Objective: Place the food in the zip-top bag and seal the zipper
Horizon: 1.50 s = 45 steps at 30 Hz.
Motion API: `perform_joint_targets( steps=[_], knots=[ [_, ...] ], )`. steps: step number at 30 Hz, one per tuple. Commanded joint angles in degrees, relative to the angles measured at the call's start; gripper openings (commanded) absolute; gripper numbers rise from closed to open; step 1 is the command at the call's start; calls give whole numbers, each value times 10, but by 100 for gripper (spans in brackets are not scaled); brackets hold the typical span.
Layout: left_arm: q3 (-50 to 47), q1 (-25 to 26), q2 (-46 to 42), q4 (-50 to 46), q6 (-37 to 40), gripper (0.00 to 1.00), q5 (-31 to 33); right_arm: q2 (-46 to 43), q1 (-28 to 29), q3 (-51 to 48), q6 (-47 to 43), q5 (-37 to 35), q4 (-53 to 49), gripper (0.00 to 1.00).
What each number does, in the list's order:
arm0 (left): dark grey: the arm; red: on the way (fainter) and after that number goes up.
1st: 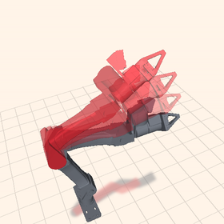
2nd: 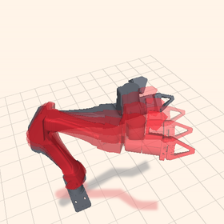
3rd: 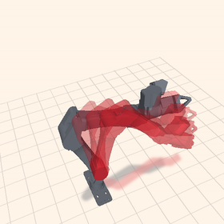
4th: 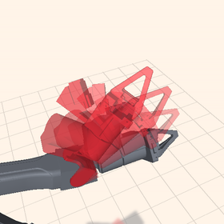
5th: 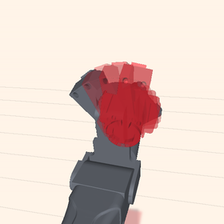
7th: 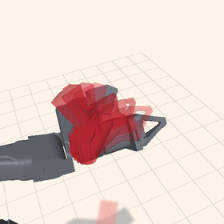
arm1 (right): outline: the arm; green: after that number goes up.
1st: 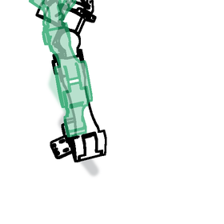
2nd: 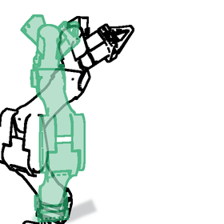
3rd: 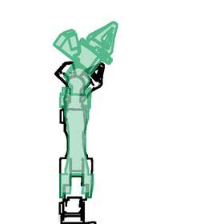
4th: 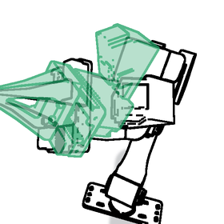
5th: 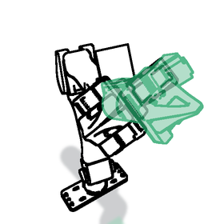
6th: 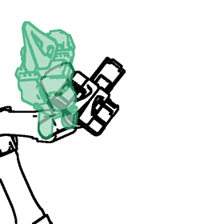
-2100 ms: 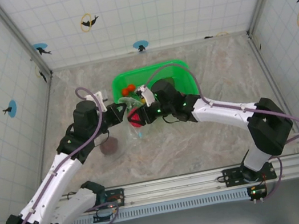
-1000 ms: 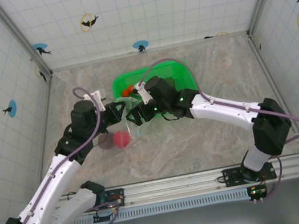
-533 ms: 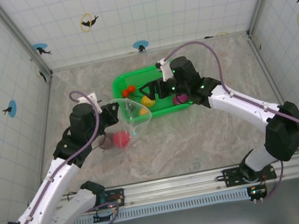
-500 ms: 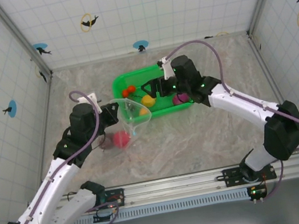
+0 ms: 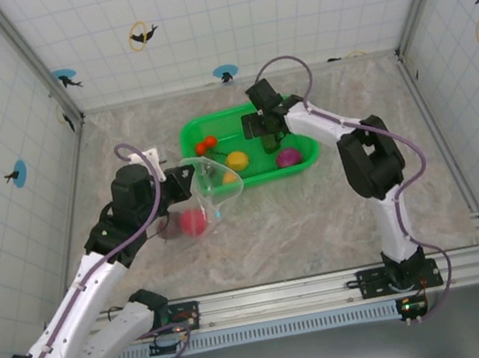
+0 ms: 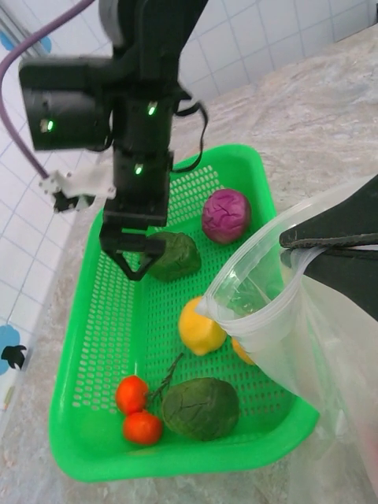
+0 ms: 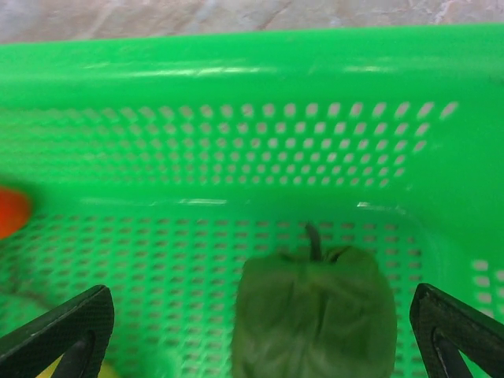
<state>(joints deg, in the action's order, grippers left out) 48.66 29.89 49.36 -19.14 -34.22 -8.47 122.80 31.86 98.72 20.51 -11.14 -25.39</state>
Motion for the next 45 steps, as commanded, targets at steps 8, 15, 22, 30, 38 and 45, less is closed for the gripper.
perform_joint_targets(
  steps=[8, 15, 22, 30, 38, 45],
  knots=[
    [-28, -4, -13, 28, 4, 0, -22, 78, -22, 41, 4, -39, -45, 94],
    [-30, -4, -24, 24, 6, 0, -17, 100, -36, 45, 13, 0, -33, 74],
    [-30, -4, -30, 21, 8, 0, -13, 39, -38, 1, 17, 44, 10, 64],
    [-34, -5, -8, 41, -2, 0, -28, -66, -48, -97, 28, 90, 88, 64],
    [-20, -4, 19, 58, -14, 0, -49, -204, -54, -215, 35, 167, 192, 66],
    [-10, -4, 33, 70, -29, 0, -73, -359, -40, -322, 66, 230, 265, 66]
  ],
)
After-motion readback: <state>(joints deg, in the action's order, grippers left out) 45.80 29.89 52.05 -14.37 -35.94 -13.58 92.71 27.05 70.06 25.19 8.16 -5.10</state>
